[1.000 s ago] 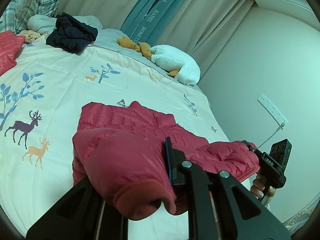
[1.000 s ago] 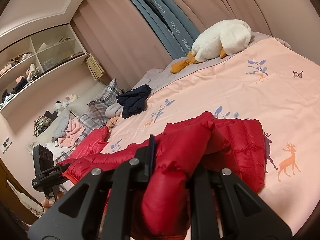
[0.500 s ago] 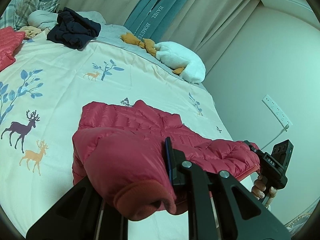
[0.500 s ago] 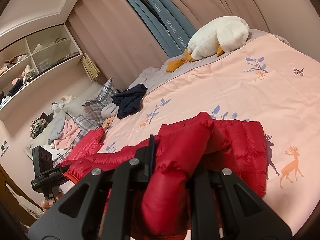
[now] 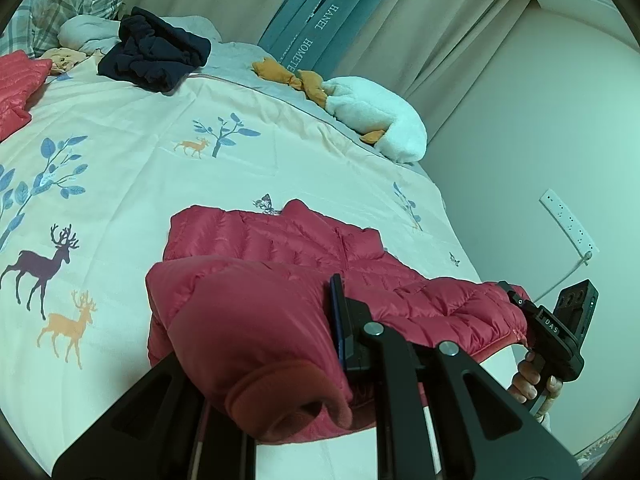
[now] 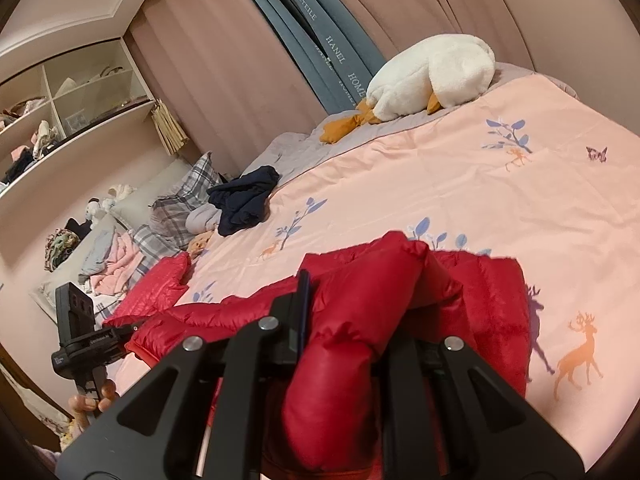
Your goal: Fold large clothes
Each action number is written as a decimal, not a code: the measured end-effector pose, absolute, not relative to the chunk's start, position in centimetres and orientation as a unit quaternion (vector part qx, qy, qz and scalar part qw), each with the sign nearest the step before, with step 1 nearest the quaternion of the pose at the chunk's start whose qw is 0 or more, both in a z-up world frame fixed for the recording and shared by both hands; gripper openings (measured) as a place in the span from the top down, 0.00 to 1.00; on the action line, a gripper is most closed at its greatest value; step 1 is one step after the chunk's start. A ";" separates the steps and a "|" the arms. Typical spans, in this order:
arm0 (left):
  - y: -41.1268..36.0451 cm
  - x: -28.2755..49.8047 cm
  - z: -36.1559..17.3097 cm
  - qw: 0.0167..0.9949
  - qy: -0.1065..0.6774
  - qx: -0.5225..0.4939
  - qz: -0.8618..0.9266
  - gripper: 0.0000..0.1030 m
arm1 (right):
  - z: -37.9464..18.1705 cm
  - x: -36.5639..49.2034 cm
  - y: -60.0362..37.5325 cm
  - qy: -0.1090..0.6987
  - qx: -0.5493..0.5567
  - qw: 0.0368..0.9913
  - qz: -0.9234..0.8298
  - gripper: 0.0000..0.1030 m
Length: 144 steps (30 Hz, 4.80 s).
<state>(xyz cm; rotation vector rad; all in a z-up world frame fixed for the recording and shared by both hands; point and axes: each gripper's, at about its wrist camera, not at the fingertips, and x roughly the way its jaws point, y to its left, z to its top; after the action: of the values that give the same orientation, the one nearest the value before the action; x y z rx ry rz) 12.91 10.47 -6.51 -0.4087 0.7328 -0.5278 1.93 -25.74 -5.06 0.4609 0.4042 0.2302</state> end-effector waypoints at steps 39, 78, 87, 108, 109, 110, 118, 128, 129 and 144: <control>4.3 28.6 -12.6 0.863 0.439 -0.172 -0.183 0.85 | -12.4 16.5 -29.6 0.317 0.263 0.911 0.024 0.86; 7.6 27.7 -8.4 0.872 0.383 -0.249 -0.174 0.12 | -6.9 14.3 -33.5 0.229 0.376 0.898 0.017 0.17; 7.8 26.3 -9.3 0.885 0.401 -0.179 -0.157 0.12 | -9.3 14.8 -29.0 0.342 0.190 0.920 -0.005 0.22; 10.6 23.9 -13.1 0.873 0.434 -0.168 -0.145 0.07 | -7.4 19.5 -19.3 0.350 -0.017 0.926 0.139 0.20; 11.0 23.8 -13.0 0.873 0.432 -0.173 -0.147 0.07 | -7.7 21.1 -18.3 0.365 -0.026 0.917 0.158 0.20; 11.1 23.6 -13.0 0.872 0.432 -0.176 -0.151 0.07 | -7.9 22.1 -17.7 0.378 -0.029 0.908 0.179 0.20; 11.0 23.3 -13.8 0.858 0.448 -0.176 -0.180 0.07 | -9.1 29.5 -13.7 0.454 -0.021 0.834 0.313 0.23; 11.6 23.7 -15.1 0.848 0.458 -0.191 -0.186 0.07 | -8.8 28.5 -8.9 0.399 -0.154 0.870 0.244 0.93; 11.6 23.7 -15.2 0.848 0.458 -0.191 -0.184 0.07 | -9.2 28.9 -8.1 0.400 -0.162 0.872 0.232 0.93; 12.2 20.5 -11.3 0.881 0.418 -0.158 -0.155 0.07 | -5.9 18.3 -18.6 0.343 -0.057 0.935 0.068 0.32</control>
<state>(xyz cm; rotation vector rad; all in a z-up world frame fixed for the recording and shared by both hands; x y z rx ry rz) 20.46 12.22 -11.27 -0.3286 0.8702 -0.3227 18.34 -18.62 -5.93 -0.1159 0.7013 0.1389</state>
